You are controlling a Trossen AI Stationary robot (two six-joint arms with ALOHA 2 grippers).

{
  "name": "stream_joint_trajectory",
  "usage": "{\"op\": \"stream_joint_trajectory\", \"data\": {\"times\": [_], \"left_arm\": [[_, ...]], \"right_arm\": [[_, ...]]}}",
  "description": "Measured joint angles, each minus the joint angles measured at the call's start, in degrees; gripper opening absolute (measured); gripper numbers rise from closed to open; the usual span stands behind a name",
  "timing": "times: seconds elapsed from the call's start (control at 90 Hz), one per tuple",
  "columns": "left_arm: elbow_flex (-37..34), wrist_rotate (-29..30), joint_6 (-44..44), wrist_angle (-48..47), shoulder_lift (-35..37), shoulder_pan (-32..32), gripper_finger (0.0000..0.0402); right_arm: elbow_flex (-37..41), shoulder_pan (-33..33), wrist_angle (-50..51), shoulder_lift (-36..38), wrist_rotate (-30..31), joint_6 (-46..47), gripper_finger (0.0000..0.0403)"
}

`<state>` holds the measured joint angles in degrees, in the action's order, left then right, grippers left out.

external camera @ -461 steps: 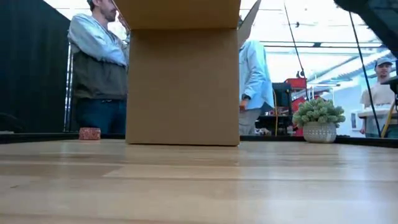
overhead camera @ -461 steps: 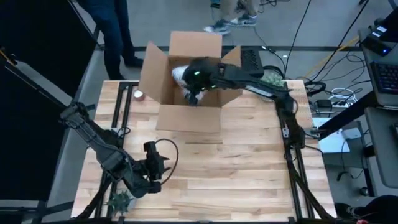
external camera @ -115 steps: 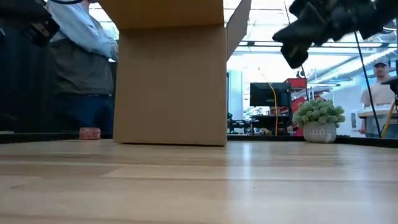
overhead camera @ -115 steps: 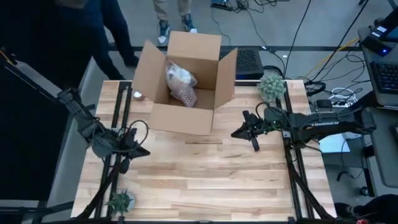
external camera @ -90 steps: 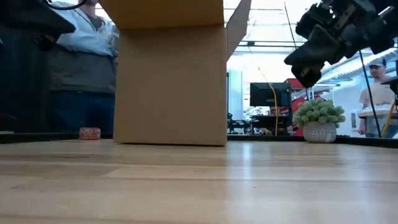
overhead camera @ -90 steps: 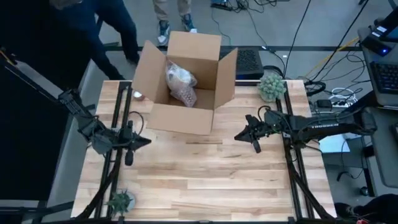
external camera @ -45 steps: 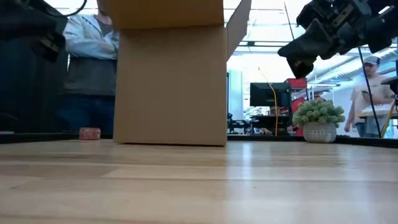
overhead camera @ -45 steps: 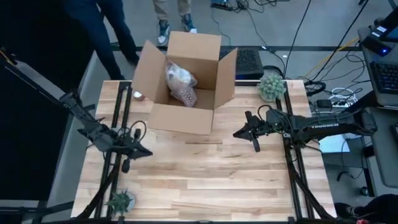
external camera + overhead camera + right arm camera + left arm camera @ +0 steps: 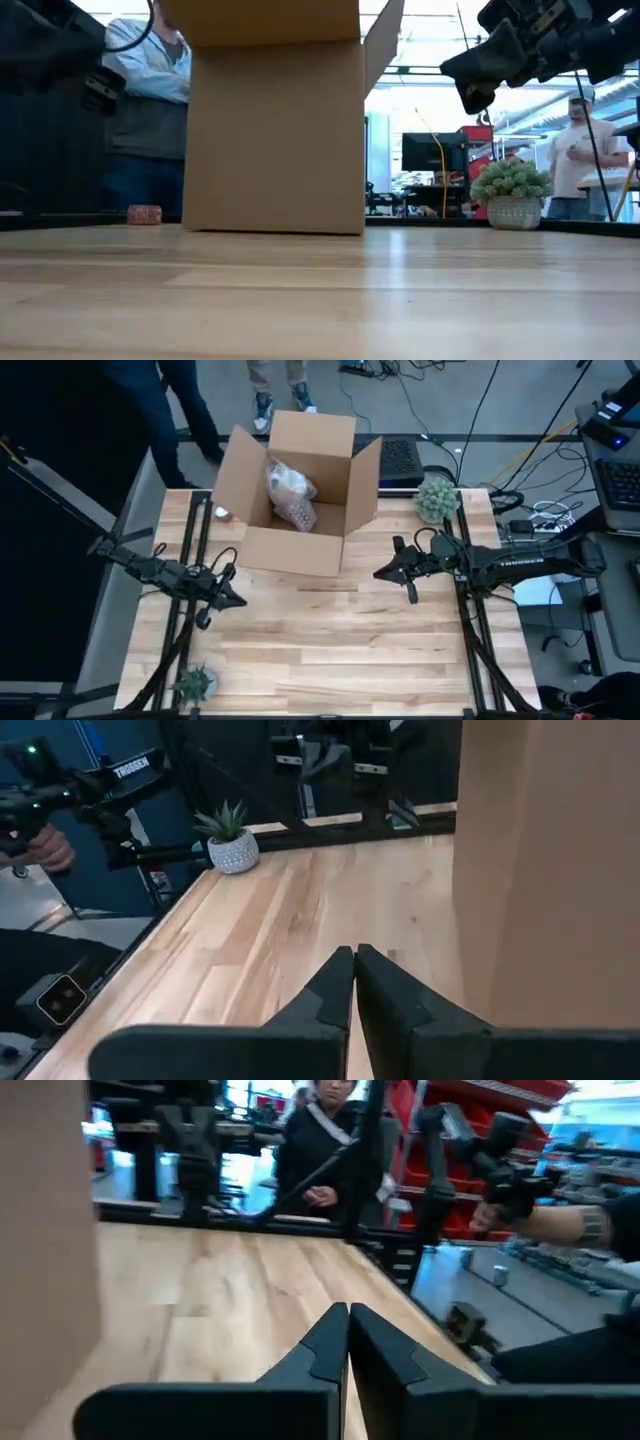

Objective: Wrap mug
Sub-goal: Return to Home Position

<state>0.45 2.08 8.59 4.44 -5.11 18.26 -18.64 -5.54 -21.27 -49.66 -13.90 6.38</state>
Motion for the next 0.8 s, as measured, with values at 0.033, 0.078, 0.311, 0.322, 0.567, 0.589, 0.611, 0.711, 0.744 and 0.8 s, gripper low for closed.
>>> {"op": "stream_joint_trajectory", "data": {"times": [0.033,0.078,0.311,0.322,0.567,0.589,0.611,0.711,0.744,0.8], "left_arm": [[0.0,-0.02,-0.04,-0.86,0.06,-1.71,0.0],[0.0,-0.31,-0.23,-1.73,-0.01,-4.02,0.0],[0.0,-3.4,-0.09,-4.1,-0.02,-11.81,0.0],[0.0,-3.4,-0.09,-4.11,0.0,-11.99,0.0],[0.0,-3.01,-0.12,-4.01,0.03,-14.89,0.0],[0.0,-2.98,-0.12,-4.01,0.03,-14.97,0.0],[0.0,-2.95,-0.12,-4.01,0.03,-14.97,0.0],[-0.02,-2.92,-0.03,-4.03,0.05,-14.97,0.0],[-0.02,-2.92,0.06,-3.99,0.05,-14.97,0.0],[-0.02,-2.94,0.07,-4.04,0.01,-14.97,0.0]], "right_arm": [[1.21,0.0,-2.11,-0.38,-0.01,0.13,0.0],[3.31,0.0,-5.26,-0.9,-0.14,0.73,0.0],[17.89,-0.97,-26.3,-0.77,-2.74,6.11,0.0],[17.93,-1.13,-25.83,-0.72,-2.83,6.44,0.0],[17.94,-3.98,-23.24,2.55,-3.02,5.62,0.0],[17.87,-4.57,-22.98,3.13,-3.02,5.61,0.0],[17.85,-5.18,-22.54,3.73,-3.02,5.61,0.0],[17.86,-7.84,-19.84,6.53,-4.06,5.61,0.0],[17.88,-8.67,-18.78,7.47,-5.22,5.73,0.0],[17.87,-9.76,-17.11,9.13,-6.84,6.32,0.0]]}}
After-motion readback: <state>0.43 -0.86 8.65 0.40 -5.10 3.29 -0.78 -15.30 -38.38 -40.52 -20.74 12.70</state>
